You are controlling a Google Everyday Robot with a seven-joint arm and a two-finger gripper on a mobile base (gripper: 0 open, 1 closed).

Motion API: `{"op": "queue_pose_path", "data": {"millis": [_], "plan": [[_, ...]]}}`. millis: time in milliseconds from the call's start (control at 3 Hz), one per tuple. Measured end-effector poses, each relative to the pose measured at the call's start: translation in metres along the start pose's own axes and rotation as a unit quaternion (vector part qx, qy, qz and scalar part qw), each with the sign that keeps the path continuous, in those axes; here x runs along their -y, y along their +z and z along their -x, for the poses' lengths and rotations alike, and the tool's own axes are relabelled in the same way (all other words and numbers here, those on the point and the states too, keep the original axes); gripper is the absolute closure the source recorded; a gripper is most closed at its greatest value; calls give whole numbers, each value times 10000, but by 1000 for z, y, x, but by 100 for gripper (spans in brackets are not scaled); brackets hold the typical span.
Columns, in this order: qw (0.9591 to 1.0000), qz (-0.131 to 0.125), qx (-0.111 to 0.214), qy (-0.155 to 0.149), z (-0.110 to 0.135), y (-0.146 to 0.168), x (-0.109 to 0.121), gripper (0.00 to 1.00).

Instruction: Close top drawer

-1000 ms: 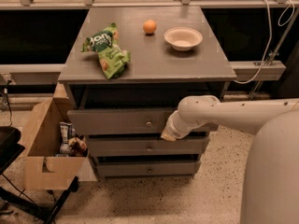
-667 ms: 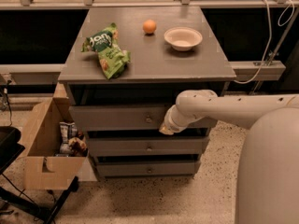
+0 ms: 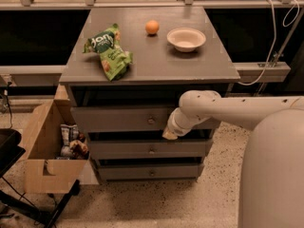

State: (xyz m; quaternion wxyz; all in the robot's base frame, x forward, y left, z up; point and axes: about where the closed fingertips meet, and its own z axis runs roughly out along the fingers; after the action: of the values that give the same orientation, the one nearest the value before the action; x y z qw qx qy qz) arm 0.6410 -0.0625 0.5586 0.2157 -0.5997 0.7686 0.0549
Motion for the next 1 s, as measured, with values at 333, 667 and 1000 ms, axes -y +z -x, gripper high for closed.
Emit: {"op": "queue_pose_path", "data": {"millis": [333,667,1000], "plan": [[9966,688,-262,-368,-28,-13,-59,100],[9893,1152,-555,-697,-57,-41,-119,100],[9783,1483,-838,-1181,-92,-101,-157,100]]}}
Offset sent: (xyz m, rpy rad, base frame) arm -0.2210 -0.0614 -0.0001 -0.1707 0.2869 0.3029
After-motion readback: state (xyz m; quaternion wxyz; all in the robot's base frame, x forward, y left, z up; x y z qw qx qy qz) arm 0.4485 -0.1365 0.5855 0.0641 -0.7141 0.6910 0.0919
